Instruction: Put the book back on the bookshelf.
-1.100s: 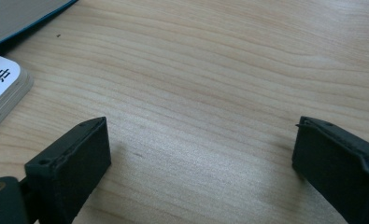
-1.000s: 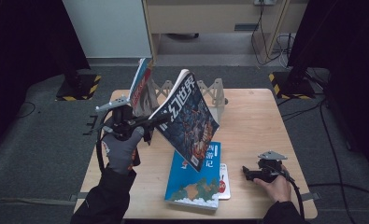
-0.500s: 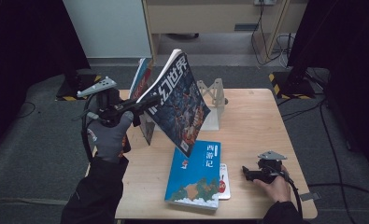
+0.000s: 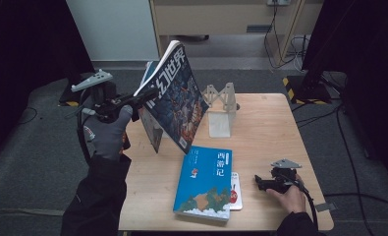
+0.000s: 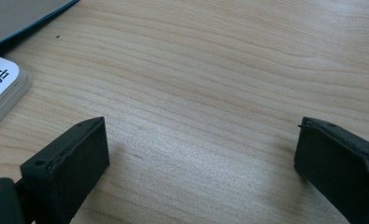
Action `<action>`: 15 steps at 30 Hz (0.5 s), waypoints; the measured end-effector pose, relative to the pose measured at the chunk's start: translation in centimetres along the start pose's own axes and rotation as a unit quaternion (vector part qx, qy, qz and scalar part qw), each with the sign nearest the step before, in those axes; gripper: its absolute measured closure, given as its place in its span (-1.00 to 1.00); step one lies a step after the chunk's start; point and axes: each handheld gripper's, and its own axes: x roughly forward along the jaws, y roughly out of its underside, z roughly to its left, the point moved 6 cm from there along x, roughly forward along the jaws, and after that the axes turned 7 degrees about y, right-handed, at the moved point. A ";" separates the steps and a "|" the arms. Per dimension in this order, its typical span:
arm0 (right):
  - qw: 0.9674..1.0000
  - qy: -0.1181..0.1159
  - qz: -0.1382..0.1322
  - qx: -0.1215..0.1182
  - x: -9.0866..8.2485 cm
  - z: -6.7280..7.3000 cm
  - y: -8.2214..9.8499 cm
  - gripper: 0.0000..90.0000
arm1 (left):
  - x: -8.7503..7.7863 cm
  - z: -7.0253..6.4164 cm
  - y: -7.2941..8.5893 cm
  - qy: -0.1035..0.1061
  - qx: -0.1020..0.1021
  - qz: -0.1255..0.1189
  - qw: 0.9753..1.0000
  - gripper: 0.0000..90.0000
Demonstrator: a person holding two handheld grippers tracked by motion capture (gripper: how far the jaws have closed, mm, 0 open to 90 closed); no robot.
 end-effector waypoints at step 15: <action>1.000 0.000 0.000 0.001 0.0 0.0 0.0 -0.93 | -2.3 2.3 -1.6 -0.042 -0.005 -0.021 0.999 0.83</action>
